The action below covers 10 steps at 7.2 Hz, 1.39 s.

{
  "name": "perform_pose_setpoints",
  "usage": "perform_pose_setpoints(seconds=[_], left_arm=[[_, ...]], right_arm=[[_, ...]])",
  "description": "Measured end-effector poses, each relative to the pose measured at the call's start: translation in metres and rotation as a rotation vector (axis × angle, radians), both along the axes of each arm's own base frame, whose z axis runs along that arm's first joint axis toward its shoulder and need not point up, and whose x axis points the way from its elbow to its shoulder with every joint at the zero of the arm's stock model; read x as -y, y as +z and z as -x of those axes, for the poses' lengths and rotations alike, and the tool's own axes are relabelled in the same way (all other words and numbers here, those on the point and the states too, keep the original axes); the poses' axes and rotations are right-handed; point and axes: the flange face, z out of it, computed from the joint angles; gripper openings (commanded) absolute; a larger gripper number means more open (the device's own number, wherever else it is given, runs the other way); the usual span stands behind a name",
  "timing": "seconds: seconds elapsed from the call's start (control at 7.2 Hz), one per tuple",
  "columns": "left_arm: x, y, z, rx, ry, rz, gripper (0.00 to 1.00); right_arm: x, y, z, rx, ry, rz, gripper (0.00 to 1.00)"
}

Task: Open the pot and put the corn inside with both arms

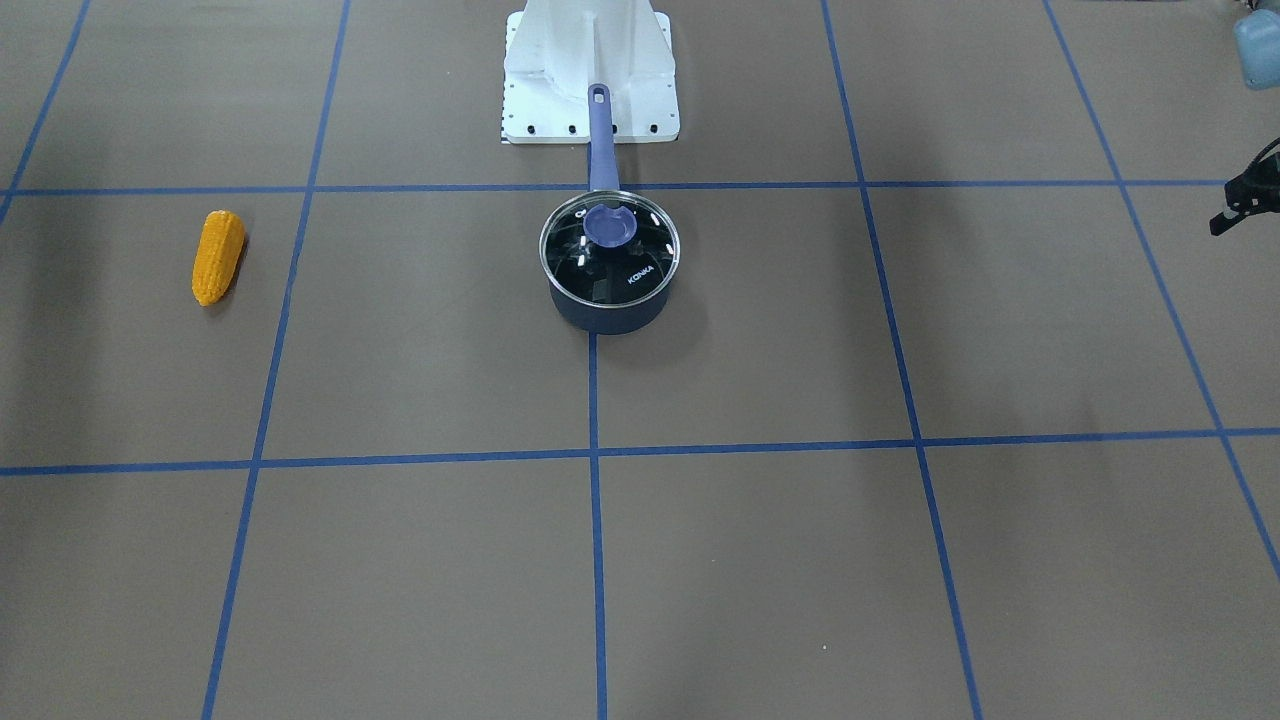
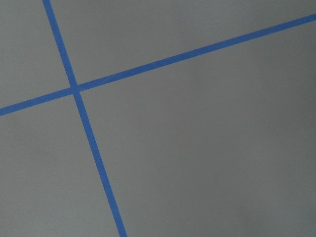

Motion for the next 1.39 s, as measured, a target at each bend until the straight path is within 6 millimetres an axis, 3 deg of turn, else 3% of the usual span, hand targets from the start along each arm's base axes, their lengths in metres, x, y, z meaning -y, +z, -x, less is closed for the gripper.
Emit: perform_pose_setpoints(seconds=[0.42, 0.56, 0.69, 0.83, 0.97, 1.25, 1.39], left_arm=[[0.003, -0.005, 0.000, -0.002, -0.009, 0.004, 0.99], [0.013, -0.021, -0.003, -0.007, -0.034, 0.008, 0.99], [0.031, -0.059, -0.009, -0.020, -0.080, 0.014, 1.00], [0.050, -0.112, -0.022, -0.037, -0.113, 0.026, 1.00], [0.069, -0.181, -0.046, -0.051, -0.119, 0.040, 1.00], [0.090, -0.305, -0.118, -0.042, -0.092, 0.082, 1.00], [0.087, -0.353, -0.170, -0.017, -0.098, 0.100, 1.00]], right_arm=[[0.006, -0.010, 0.001, 0.006, 0.003, -0.015, 1.00], [0.007, -0.018, 0.001, 0.010, 0.005, -0.029, 1.00], [0.005, -0.036, 0.008, 0.020, -0.009, -0.063, 1.00], [0.001, -0.060, 0.026, 0.031, -0.046, -0.112, 1.00], [-0.004, -0.080, 0.050, 0.037, -0.094, -0.151, 1.00], [-0.011, -0.098, 0.091, 0.037, -0.163, -0.179, 1.00], [-0.016, -0.100, 0.112, 0.037, -0.166, -0.144, 1.00]])
